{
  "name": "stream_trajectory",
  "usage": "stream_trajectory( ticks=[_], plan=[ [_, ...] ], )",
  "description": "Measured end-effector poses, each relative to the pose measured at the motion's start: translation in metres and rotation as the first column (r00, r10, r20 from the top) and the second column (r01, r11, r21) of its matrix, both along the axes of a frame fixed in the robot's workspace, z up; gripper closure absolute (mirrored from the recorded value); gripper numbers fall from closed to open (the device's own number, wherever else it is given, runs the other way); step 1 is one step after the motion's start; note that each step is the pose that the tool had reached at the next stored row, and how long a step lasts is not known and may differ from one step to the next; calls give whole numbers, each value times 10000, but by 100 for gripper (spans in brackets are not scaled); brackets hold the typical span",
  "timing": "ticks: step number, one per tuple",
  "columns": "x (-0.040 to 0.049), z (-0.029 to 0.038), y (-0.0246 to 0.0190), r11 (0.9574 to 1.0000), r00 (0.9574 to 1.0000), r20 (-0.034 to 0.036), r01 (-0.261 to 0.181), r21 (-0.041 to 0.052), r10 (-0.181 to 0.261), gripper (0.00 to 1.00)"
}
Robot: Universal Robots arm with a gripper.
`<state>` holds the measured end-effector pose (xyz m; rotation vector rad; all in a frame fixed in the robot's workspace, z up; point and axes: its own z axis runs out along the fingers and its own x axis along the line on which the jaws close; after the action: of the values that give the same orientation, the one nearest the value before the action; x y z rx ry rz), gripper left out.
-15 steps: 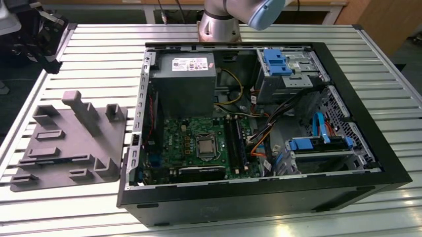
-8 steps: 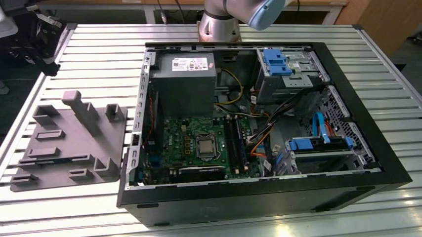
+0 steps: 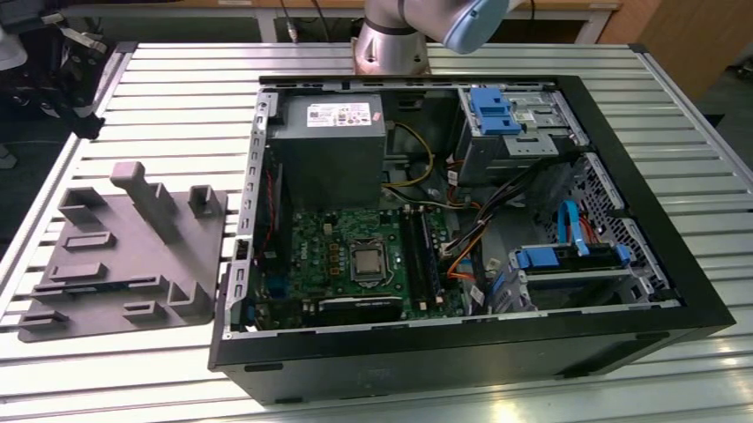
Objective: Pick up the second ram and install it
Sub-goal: 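Reach for the second ram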
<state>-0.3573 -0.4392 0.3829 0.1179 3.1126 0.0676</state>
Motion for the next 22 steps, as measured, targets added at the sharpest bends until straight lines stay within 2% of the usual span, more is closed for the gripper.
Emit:
stream_trajectory(
  ticks=[22],
  plan=[
    [-71, -29, -49, 10000, 10000, 0, 0, -1, 0, 89]
  ],
)
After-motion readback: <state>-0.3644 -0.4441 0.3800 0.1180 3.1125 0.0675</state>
